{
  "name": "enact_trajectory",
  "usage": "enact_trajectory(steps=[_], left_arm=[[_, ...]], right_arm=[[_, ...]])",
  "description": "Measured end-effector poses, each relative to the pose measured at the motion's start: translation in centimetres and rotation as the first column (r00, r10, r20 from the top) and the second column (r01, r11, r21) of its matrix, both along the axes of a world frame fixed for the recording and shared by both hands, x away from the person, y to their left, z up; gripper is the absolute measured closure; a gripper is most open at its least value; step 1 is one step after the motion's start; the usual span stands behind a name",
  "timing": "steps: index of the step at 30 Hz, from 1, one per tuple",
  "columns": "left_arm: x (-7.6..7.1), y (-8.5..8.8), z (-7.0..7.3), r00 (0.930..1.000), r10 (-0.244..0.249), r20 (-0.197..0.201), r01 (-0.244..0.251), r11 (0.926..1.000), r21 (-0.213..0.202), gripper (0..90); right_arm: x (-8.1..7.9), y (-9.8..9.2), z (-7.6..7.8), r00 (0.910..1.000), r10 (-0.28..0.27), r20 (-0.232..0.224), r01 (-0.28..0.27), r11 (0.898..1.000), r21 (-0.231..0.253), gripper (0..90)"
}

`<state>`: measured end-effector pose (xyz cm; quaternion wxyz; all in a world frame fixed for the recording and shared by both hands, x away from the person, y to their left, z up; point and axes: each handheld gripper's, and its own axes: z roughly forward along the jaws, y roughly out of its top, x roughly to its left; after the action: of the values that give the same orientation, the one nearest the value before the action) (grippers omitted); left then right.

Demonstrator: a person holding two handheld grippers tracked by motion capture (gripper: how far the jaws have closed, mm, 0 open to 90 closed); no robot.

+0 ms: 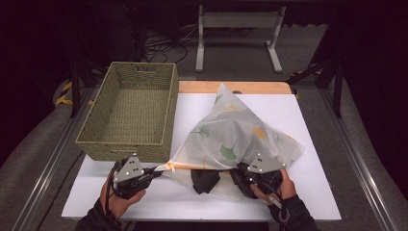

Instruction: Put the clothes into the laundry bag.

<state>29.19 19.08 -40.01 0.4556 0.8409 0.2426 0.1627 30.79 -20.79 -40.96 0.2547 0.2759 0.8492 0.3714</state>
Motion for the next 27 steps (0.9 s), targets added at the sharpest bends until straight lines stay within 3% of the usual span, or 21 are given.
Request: enact_trajectory(steps=[4,6,7,8,10,12,14,15,16,19,20,23,27], left_arm=[[-0.7,1.1,-0.1,0.9998,0.019,-0.003,-0.019,0.9998,0.0,88.6],[-0.7,0.9,-0.2,0.9999,0.001,-0.01,0.0,0.9972,0.074,88.1],[-0.8,0.8,-0.2,0.9999,0.013,0.008,-0.014,0.9971,0.075,83.6],[-0.9,0.7,-0.2,1.0,-0.003,-0.008,0.004,0.999,0.045,78.5],[-1.5,0.3,0.3,0.9985,-0.048,0.025,0.047,0.9987,0.018,73.4],[-1.9,-0.6,0.8,0.9924,-0.118,0.035,0.119,0.9929,-0.01,69.1],[-2.0,-2.2,0.7,0.9888,-0.146,0.032,0.146,0.9893,0.008,66.4],[-2.0,-2.2,0.7,0.9888,-0.146,0.032,0.146,0.9893,0.008,62.2],[-1.6,-3.8,0.2,0.9837,-0.18,0.003,0.18,0.9836,0.017,62.2],[-0.4,-6.9,-0.9,0.9763,-0.213,-0.035,0.215,0.9745,0.063,56.2],[0.0,-7.9,-1.2,0.9767,-0.211,-0.04,0.214,0.9731,0.086,54.7],[1.3,-10.4,-1.8,0.9758,-0.207,-0.069,0.213,0.9728,0.09,48.4],[2.8,-12.8,-2.6,0.9762,-0.201,-0.08,0.21,0.9718,0.109,48.9]], right_arm=[[0.8,1.1,0.3,0.9996,0.028,0.004,-0.028,0.999,0.019,89.5],[1.0,1.7,0.6,0.9993,0.034,0.018,-0.035,0.999,0.011,89.6],[1.1,1.9,0.7,0.9993,0.032,0.021,-0.032,0.999,0.008,89.6],[1.1,1.9,0.7,0.9993,0.033,0.019,-0.033,0.999,0.01,89.6],[1.0,1.8,0.8,0.9995,0.03,0.011,-0.03,0.999,0.027,89.6],[1.0,1.8,1.0,0.9995,0.03,0.009,-0.031,0.998,0.046,89.7],[1.0,1.8,1.2,0.9994,0.032,0.01,-0.033,0.998,0.052,89.7],[1.0,1.8,1.2,0.9994,0.032,0.01,-0.033,0.998,0.052,89.7],[1.0,1.9,1.3,0.9994,0.033,0.006,-0.034,0.998,0.061,89.7],[1.0,2.1,1.6,0.9992,0.04,0.01,-0.04,0.996,0.073,89.7],[1.0,2.2,1.7,0.9991,0.041,0.013,-0.042,0.996,0.078,89.7],[1.0,2.2,2.0,0.9991,0.039,0.016,-0.04,0.995,0.088,89.7],[1.0,2.3,2.1,0.9989,0.046,0.014,-0.047,0.994,0.103,89.6]])
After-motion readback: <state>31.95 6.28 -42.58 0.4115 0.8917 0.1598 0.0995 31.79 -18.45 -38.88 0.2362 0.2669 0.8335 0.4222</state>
